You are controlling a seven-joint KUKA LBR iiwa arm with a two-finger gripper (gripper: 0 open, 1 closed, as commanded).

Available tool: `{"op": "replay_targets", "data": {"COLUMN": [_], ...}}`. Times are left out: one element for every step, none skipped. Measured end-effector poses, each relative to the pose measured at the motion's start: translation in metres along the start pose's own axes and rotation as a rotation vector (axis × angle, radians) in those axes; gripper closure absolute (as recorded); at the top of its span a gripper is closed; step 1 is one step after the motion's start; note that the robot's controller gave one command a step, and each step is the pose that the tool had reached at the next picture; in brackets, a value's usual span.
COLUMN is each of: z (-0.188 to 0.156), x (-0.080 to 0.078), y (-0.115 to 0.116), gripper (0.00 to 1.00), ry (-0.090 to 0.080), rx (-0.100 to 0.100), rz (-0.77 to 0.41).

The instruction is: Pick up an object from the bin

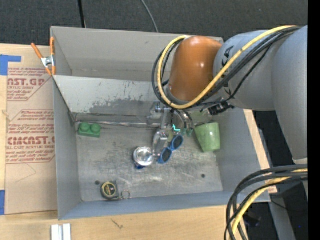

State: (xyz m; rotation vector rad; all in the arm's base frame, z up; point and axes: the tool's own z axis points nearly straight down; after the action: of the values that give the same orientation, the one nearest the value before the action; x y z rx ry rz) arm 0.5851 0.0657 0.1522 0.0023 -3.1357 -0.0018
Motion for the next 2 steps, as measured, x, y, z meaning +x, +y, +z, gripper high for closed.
{"op": "replay_targets", "data": {"z": [0.0784, 0.0766], "x": [0.0139, 0.0147], "y": [-0.0472, -0.0492], "gripper": [0.00, 1.00], "ry": [-0.019, -0.009], "rx": [-0.001, 0.001], "rz": [-0.336, -0.335]}}
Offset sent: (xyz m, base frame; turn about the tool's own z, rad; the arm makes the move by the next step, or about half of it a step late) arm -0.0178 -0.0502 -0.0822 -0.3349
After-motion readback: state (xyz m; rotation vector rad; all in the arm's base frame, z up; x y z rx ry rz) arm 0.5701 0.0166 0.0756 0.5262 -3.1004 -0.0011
